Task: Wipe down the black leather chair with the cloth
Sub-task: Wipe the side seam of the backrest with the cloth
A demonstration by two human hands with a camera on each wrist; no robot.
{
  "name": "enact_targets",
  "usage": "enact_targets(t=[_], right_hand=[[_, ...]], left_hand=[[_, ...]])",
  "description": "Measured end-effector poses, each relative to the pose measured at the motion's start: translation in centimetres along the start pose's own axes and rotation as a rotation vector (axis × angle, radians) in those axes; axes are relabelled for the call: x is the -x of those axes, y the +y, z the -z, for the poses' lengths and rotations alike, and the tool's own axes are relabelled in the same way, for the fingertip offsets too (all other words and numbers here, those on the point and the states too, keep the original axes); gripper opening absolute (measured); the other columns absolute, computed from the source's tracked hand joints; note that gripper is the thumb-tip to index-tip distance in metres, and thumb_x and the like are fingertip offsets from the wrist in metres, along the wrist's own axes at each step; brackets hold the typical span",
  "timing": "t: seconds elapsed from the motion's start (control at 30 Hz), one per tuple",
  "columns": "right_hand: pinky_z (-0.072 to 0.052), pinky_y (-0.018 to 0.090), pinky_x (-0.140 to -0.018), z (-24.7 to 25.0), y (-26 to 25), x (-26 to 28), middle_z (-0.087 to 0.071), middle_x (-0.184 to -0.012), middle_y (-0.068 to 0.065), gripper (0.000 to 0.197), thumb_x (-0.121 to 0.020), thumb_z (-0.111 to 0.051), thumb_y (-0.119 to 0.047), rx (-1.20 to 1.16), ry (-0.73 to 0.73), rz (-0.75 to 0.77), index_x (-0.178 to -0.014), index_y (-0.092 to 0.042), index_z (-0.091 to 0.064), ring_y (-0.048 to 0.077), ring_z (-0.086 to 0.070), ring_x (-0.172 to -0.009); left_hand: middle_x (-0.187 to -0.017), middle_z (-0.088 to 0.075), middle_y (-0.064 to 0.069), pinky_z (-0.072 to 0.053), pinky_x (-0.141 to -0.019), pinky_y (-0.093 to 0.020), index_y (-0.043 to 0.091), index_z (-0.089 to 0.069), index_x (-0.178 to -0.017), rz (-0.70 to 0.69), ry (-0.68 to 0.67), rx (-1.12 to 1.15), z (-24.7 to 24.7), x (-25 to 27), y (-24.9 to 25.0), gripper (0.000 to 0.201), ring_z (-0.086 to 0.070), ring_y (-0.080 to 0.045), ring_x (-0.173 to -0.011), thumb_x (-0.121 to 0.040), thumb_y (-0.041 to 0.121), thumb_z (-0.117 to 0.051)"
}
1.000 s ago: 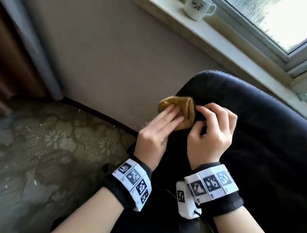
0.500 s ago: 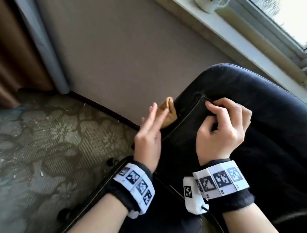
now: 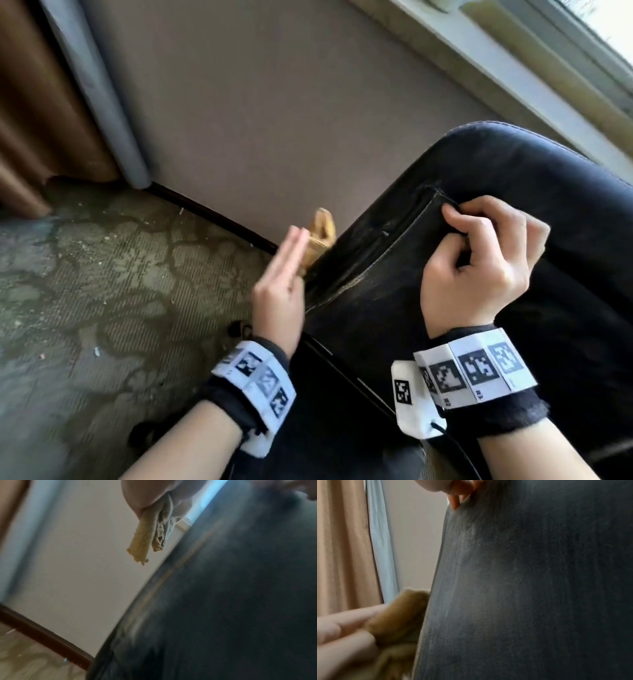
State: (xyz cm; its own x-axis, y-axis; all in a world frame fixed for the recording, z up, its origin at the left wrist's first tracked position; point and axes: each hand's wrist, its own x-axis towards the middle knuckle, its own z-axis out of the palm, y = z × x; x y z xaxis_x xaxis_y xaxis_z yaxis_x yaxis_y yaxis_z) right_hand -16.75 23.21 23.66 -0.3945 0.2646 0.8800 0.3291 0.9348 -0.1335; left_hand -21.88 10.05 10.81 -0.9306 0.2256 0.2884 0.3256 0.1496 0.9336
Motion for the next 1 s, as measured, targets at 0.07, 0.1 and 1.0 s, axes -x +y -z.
enact_targets(t=[0.07, 0.1, 1.0], right_hand=[[-0.047, 0.047, -0.066, 0.0, 0.1, 0.0, -0.068, -0.083, 0.012, 0.021, -0.081, -0.054, 0.007, 0.001, 0.004, -0.006, -0.069, -0.003, -0.069, 0.022, -0.048, -0.085], [-0.047, 0.047, -0.065, 0.0, 0.1, 0.0, -0.068, -0.083, 0.012, 0.021, -0.081, -0.054, 0.006, 0.002, 0.0, -0.005, -0.069, -0.003, -0.069, 0.022, -0.048, -0.085], [-0.045, 0.046, -0.067, 0.8, 1.9, -0.3, -0.067, -0.085, 0.015, 0.022, -0.085, -0.053, 0.003, -0.024, -0.089, 0.129, -0.072, -0.001, -0.07, 0.027, -0.046, -0.085]], left_hand=[[-0.142, -0.04, -0.008, -0.025, -0.113, -0.023, 0.004, -0.043, -0.133, -0.066, -0.176, 0.032, -1.7, 3.1, 0.3, 0.065, -0.037, -0.016, -0.134, -0.073, -0.023, -0.044], [-0.144, -0.037, -0.006, -0.025, -0.113, -0.027, 0.004, -0.041, -0.134, -0.071, -0.208, 0.038, -2.0, 4.4, -0.1, 0.063, -0.034, -0.018, -0.136, -0.076, -0.021, -0.044], [-0.134, -0.047, 0.003, -0.026, -0.107, -0.008, 0.008, -0.052, -0.128, 0.172, -0.063, 0.047, -0.3, 3.1, -3.4, 0.064, -0.04, -0.005, -0.128, -0.074, -0.027, -0.043]])
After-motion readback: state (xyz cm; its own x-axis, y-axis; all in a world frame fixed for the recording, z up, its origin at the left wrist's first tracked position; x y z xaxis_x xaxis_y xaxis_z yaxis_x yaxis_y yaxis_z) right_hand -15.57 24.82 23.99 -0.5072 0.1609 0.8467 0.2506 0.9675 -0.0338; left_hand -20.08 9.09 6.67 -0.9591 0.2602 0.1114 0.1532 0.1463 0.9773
